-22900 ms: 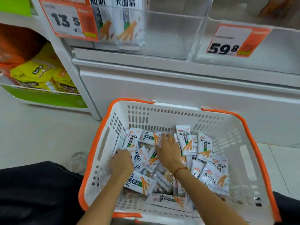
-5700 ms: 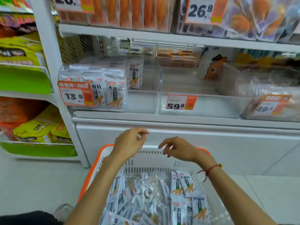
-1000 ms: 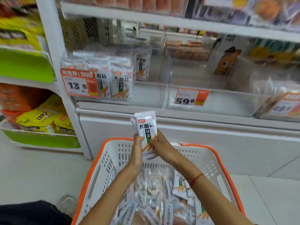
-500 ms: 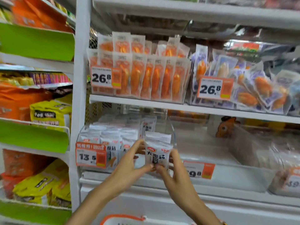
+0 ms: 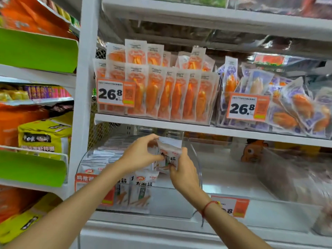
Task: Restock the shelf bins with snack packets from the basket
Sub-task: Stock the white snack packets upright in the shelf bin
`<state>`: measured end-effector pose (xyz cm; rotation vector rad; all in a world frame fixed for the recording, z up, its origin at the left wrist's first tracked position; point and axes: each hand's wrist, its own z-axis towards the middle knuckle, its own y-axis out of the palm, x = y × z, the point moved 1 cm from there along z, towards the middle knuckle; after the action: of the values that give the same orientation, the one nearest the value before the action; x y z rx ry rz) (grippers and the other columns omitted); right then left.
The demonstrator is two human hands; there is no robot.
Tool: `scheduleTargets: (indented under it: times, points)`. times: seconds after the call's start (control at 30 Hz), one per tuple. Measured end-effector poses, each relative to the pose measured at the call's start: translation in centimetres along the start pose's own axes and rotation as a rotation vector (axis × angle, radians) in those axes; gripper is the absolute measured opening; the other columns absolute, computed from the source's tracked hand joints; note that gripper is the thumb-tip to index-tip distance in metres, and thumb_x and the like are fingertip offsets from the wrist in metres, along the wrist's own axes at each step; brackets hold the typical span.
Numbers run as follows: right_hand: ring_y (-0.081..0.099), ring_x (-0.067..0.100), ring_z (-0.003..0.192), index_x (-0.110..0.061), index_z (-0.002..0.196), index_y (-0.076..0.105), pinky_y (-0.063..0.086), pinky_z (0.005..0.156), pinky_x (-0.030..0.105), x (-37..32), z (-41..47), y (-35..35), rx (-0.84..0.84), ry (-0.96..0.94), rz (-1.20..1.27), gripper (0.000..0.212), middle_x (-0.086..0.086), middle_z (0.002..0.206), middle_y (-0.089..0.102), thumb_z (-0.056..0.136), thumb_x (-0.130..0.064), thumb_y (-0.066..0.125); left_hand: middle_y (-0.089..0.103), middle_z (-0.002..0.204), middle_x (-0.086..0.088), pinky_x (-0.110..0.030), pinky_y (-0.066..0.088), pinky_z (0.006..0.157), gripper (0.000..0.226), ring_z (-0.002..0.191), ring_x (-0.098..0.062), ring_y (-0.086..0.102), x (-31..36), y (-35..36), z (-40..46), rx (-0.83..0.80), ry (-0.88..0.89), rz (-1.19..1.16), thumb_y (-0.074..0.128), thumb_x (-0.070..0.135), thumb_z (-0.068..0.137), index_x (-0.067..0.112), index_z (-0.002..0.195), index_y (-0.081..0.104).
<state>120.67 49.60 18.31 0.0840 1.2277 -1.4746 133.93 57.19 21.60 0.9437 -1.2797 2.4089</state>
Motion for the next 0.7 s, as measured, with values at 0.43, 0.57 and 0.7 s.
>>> scheduleTargets:
  times: [0.43,0.57,0.7]
  points:
    - [0.056,0.025,0.107,0.004,0.139,0.034,0.048,0.094,0.030,4.2,10.5,6.2,-0.373,0.489,-0.051,0.054,0.018,0.129,0.056,0.090,-0.006,0.053,0.039,0.146,-0.009,-0.037,0.036,0.106,0.067,0.129,-0.028,0.042,-3.3,3.8,11.2,-0.365,-0.293,0.549,0.060,0.043,0.088,0.016,0.145,0.036]
    - [0.040,0.025,0.128,0.003,0.144,0.027,0.039,0.100,0.028,5.1,11.9,6.6,-0.498,0.486,-0.158,0.044,0.017,0.150,0.032,0.102,-0.011,0.033,0.036,0.150,-0.011,-0.043,0.034,0.111,0.070,0.135,-0.030,0.037,-5.8,5.1,13.0,-0.455,-0.300,0.622,0.057,0.045,0.089,0.013,0.147,0.033]
    - [0.038,0.026,0.119,0.000,0.141,0.029,0.036,0.102,0.034,7.5,12.6,8.3,-0.387,0.496,-0.180,0.047,0.021,0.146,0.032,0.100,-0.022,0.037,0.051,0.137,-0.006,-0.045,0.040,0.105,0.071,0.123,-0.032,0.047,-6.9,4.8,13.2,-0.338,-0.218,0.690,0.055,0.063,0.068,0.024,0.128,0.055]
